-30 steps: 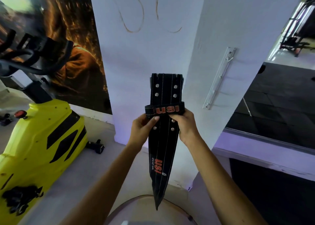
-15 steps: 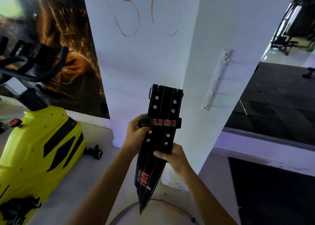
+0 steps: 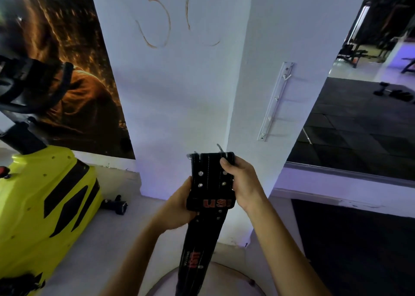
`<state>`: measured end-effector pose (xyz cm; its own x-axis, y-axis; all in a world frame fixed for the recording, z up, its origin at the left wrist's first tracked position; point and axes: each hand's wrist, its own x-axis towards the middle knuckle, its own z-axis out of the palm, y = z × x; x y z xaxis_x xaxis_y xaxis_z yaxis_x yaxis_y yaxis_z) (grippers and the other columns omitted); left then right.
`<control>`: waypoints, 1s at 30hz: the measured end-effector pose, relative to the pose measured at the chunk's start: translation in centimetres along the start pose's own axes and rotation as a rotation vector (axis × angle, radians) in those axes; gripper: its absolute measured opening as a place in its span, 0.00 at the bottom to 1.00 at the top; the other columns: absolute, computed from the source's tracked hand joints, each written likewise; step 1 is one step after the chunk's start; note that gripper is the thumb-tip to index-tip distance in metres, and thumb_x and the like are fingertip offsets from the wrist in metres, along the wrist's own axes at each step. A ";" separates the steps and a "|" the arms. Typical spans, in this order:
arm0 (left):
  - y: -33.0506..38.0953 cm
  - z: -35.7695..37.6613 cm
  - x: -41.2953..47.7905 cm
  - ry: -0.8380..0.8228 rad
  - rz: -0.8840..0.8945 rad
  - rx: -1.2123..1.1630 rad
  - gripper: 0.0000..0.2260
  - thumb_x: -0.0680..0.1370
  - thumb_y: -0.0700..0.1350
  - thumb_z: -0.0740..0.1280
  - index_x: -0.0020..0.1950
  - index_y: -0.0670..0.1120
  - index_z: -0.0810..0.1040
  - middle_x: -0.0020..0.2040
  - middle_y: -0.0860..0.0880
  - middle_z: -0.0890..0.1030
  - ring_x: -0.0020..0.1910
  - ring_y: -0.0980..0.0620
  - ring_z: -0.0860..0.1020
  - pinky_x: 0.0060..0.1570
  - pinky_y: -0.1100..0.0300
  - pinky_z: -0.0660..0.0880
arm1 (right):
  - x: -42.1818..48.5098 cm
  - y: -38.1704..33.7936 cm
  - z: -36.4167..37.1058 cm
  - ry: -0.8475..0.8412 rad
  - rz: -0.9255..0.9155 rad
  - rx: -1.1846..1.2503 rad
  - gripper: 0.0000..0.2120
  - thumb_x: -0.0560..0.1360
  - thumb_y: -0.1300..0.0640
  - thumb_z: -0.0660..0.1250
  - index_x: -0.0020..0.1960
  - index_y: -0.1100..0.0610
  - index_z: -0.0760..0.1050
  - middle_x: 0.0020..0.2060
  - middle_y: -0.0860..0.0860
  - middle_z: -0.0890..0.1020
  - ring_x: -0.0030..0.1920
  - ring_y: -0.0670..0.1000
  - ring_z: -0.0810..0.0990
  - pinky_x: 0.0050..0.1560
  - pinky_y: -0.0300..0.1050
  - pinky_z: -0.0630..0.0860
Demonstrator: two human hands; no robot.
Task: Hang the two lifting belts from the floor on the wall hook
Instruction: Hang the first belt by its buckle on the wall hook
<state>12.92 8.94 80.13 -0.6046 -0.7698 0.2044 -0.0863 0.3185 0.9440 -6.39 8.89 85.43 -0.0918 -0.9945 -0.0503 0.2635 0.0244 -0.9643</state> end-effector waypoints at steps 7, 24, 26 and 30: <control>4.6 -0.5 1.7 0.372 -0.157 -0.410 0.16 0.80 0.49 0.63 0.65 0.42 0.74 0.57 0.43 0.82 0.56 0.45 0.81 0.53 0.54 0.78 | -1.9 -0.2 1.2 -0.076 -0.035 0.099 0.11 0.75 0.69 0.66 0.52 0.56 0.80 0.42 0.49 0.86 0.41 0.45 0.85 0.35 0.37 0.79; 6.1 1.5 5.9 0.547 -0.485 -0.747 0.06 0.73 0.44 0.67 0.40 0.50 0.83 0.36 0.46 0.73 0.31 0.47 0.73 0.38 0.54 0.71 | -3.3 1.5 0.0 0.095 -0.038 -0.052 0.10 0.76 0.60 0.69 0.57 0.58 0.79 0.48 0.49 0.85 0.54 0.50 0.82 0.53 0.43 0.77; 6.2 1.5 6.3 0.501 -0.525 -0.727 0.06 0.73 0.44 0.67 0.39 0.48 0.83 0.33 0.46 0.72 0.28 0.47 0.73 0.37 0.54 0.71 | -2.9 1.3 -0.7 0.071 -0.053 -0.096 0.15 0.76 0.63 0.69 0.60 0.54 0.75 0.55 0.50 0.85 0.58 0.51 0.82 0.58 0.47 0.78; 6.0 1.6 7.0 0.461 -0.592 -0.738 0.07 0.73 0.43 0.68 0.35 0.44 0.79 0.31 0.47 0.74 0.27 0.49 0.73 0.32 0.58 0.71 | -2.6 0.2 -1.7 0.038 -0.096 -0.211 0.13 0.75 0.67 0.69 0.57 0.56 0.75 0.49 0.54 0.87 0.52 0.51 0.85 0.53 0.45 0.80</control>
<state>6.96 6.37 86.83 -0.2503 -0.8778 -0.4084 0.3283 -0.4738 0.8172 -7.76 11.63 84.95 -0.1445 -0.9888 0.0387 0.0460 -0.0458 -0.9979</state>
